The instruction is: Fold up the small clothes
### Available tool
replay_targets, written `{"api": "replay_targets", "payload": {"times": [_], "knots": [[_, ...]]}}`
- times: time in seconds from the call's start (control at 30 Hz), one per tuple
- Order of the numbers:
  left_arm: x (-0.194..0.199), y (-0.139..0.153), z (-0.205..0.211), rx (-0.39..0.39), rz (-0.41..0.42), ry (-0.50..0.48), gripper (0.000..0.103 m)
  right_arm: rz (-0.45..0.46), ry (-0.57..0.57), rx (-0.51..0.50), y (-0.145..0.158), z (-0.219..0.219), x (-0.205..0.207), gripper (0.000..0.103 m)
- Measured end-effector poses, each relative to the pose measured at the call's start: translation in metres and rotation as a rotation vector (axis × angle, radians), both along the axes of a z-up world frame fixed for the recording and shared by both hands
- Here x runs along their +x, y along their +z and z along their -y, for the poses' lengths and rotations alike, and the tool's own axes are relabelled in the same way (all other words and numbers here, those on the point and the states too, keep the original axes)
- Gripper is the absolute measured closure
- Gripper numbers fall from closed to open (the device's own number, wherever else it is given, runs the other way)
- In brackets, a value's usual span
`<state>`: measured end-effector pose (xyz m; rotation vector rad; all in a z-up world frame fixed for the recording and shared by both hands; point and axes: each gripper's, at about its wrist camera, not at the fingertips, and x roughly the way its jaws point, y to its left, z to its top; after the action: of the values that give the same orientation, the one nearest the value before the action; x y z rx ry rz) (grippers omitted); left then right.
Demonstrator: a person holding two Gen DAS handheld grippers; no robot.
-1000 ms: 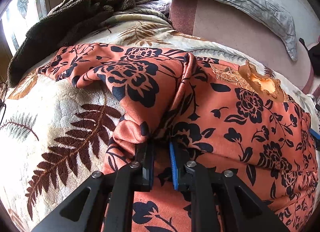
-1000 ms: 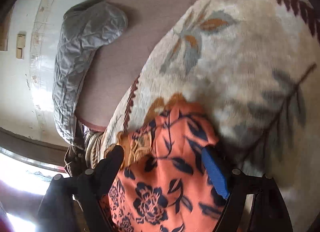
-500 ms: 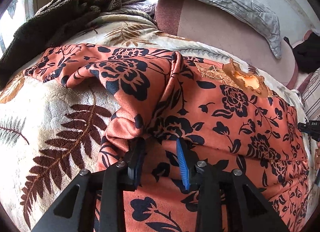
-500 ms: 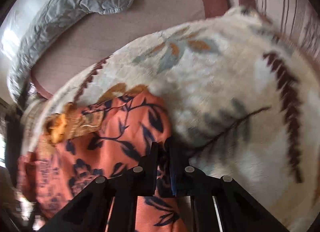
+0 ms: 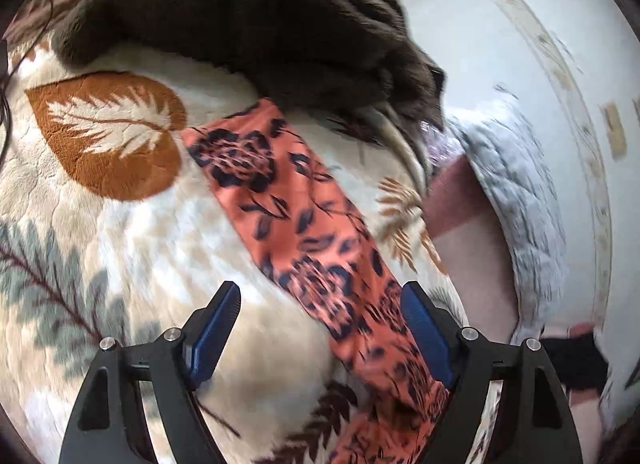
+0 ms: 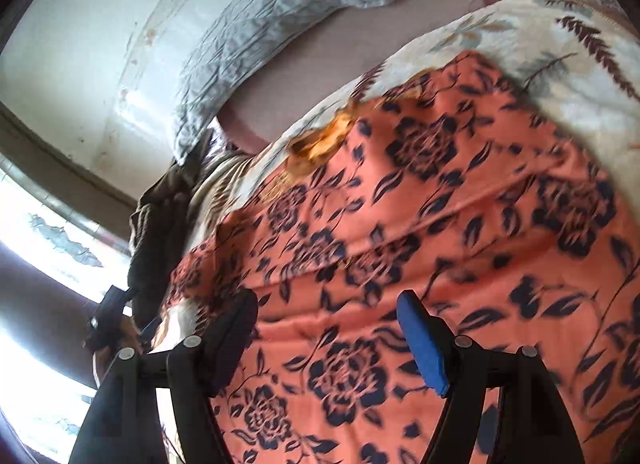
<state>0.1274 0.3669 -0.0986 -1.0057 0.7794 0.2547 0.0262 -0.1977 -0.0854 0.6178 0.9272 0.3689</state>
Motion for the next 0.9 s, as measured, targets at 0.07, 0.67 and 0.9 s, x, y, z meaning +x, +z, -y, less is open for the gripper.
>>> {"api": "replay_targets", "payload": {"times": [0.07, 0.67, 0.9], "knots": [[0.016, -0.018, -0.025, -0.052, -0.036, 0.036, 0.022, 0.012, 0.036, -0.004, -0.011, -0.018, -0.004, 0.027], [0.041, 0.176, 0.112, 0.659, 0.144, -0.077, 0.098, 0.009, -0.045, 0.071, -0.018, 0.018, 0.01, 0.028], [0.047, 0.227, 0.316, 0.676, 0.355, -0.426, 0.098, 0.048, -0.178, 0.13, -0.006, 0.066, 0.004, 0.028]]}}
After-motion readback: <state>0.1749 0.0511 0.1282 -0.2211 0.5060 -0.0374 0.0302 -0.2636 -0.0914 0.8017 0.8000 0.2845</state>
